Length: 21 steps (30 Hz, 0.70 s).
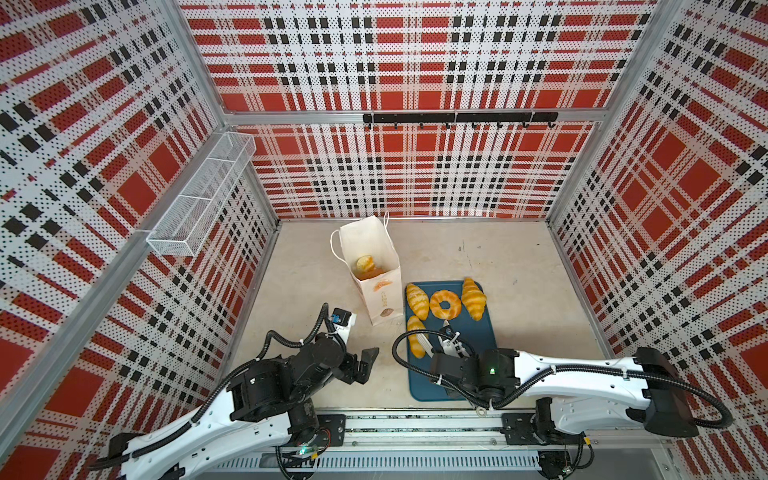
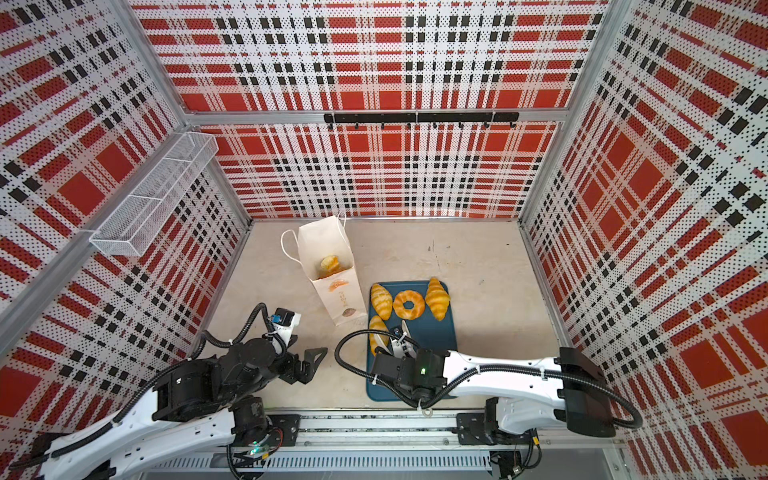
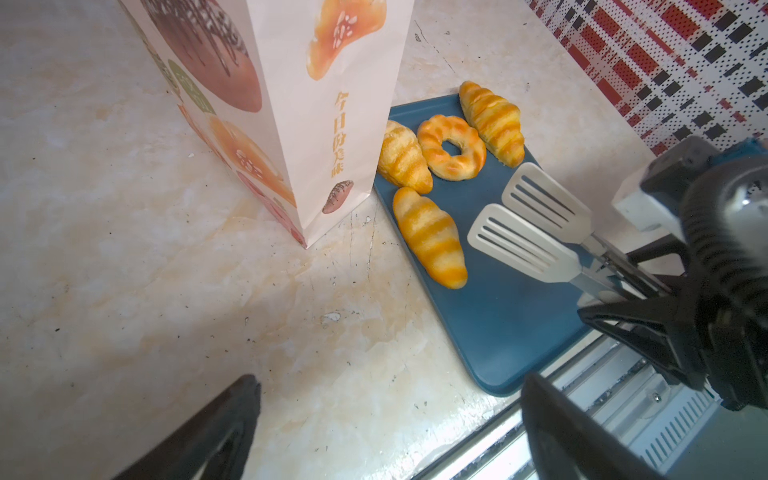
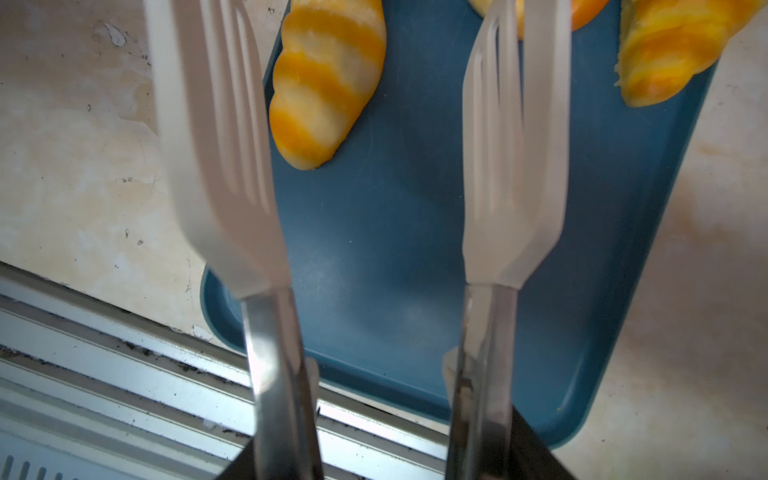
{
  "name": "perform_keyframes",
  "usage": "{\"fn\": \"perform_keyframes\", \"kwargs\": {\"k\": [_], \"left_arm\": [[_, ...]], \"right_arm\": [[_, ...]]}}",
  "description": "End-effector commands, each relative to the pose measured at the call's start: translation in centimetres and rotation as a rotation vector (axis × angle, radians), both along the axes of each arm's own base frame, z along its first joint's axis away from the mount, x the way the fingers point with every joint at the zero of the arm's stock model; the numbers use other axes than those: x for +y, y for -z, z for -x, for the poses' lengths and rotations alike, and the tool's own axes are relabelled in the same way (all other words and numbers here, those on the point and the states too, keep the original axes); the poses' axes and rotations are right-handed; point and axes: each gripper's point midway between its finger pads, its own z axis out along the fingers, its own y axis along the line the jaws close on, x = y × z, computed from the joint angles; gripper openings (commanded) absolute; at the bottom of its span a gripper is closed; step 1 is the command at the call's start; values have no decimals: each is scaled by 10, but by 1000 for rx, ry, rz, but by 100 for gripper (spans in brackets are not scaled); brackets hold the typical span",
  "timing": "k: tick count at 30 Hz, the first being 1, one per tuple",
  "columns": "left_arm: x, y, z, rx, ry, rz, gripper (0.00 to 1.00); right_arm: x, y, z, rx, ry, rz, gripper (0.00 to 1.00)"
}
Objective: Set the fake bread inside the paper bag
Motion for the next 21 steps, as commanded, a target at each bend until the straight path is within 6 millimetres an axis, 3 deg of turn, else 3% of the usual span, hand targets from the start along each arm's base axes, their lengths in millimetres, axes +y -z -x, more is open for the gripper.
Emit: {"fn": "perform_keyframes", "kwargs": {"k": [1,15,21], "left_arm": [[3,1,-5,-5,-50,20,99],[6,-1,-4,-9,-58,16,99],[6,0,-4,-4,-60,19,99]], "right_arm": [[18,7,1,11,13,-56,59],[25,34,0,42,29,66,61],[2,38,1,50,56,151,59]]}}
